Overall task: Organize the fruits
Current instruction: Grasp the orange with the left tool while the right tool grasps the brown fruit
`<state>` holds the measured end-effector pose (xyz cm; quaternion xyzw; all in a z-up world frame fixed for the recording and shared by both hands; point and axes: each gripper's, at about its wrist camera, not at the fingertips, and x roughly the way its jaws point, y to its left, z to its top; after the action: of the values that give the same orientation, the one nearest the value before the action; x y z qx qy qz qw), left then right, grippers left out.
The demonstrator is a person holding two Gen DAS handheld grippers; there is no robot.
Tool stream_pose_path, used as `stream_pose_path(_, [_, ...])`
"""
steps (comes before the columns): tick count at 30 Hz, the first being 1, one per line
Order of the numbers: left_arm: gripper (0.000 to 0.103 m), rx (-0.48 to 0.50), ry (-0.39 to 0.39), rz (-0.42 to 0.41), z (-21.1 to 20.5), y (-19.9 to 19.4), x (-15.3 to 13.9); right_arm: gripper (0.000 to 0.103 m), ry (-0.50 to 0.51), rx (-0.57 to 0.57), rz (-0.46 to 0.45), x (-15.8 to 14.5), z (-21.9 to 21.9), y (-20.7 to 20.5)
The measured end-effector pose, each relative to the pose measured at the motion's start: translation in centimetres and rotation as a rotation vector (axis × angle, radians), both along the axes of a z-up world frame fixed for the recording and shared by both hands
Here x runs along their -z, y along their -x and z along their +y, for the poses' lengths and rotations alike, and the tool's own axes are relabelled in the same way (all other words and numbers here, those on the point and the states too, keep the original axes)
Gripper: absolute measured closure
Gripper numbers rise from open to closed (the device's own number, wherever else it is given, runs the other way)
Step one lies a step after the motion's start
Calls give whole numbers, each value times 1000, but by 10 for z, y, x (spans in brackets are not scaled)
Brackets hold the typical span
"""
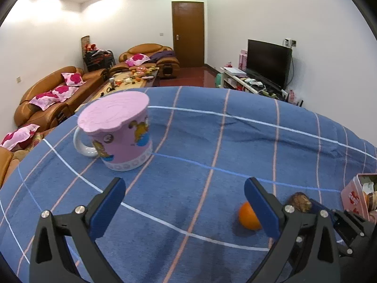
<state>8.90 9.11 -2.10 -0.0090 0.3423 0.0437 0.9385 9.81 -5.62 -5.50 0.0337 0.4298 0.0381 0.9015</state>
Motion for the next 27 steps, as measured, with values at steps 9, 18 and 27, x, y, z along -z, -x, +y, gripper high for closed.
stream_pose_path(9, [0, 92, 55, -9, -15, 3, -4, 62, -79, 143, -93, -15, -35, 23])
stream_pose_path(18, [0, 142, 18, 10, -35, 2, 1, 62, -60, 238, -191, -30, -53, 52])
stream_pose_path(27, [13, 183, -22, 203, -52, -19, 31, 62, -49, 220, -177, -26, -45, 45])
